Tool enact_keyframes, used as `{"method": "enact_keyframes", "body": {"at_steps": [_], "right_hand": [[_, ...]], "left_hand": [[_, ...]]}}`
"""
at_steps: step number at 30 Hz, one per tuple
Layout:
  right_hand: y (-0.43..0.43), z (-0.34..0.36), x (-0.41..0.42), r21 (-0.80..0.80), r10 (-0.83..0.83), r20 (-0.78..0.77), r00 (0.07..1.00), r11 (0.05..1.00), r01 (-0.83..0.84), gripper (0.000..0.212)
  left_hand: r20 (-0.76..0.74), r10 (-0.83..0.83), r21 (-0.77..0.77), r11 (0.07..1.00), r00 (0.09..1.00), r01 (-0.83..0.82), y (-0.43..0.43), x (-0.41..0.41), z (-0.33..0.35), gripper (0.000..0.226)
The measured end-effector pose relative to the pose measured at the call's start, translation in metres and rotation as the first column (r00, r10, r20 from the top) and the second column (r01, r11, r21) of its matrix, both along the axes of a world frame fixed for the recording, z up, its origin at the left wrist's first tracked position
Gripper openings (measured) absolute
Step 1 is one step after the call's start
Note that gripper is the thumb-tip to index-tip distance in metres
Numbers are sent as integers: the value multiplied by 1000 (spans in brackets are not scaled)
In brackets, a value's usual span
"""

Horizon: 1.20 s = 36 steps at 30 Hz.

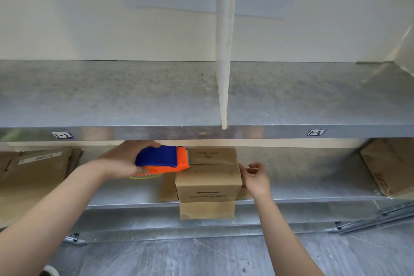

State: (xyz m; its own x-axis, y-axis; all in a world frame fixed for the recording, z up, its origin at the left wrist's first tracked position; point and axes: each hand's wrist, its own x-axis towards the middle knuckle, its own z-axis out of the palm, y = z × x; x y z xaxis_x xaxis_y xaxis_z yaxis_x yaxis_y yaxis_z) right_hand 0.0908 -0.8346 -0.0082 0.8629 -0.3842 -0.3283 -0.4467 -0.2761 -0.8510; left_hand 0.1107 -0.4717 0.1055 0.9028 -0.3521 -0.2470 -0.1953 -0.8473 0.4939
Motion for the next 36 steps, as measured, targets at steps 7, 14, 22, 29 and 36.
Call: {"method": "enact_keyframes", "body": {"at_steps": [7, 14, 22, 29, 36], "right_hand": [[-12, -3, -23, -307, 348, 220, 911, 911, -274, 40], [-23, 28, -29, 156, 575, 84, 814, 799, -581, 80], [0, 25, -17, -257, 613, 48, 788, 770, -584, 98], [-5, 23, -14, -108, 571, -1, 821, 816, -568, 95], [-3, 22, -16, -82, 546, 7, 838, 835, -544, 93]], "left_hand": [[53, -16, 11, 1000, 998, 15, 1, 0, -4, 58], [79, -37, 41, 999, 996, 33, 0, 2, -6, 60], [84, -40, 63, 997, 996, 35, 5, -3, -12, 58], [118, -95, 68, 994, 988, 87, 22, -12, -14, 55], [164, -89, 32, 996, 983, 85, 52, -18, -11, 69]]}}
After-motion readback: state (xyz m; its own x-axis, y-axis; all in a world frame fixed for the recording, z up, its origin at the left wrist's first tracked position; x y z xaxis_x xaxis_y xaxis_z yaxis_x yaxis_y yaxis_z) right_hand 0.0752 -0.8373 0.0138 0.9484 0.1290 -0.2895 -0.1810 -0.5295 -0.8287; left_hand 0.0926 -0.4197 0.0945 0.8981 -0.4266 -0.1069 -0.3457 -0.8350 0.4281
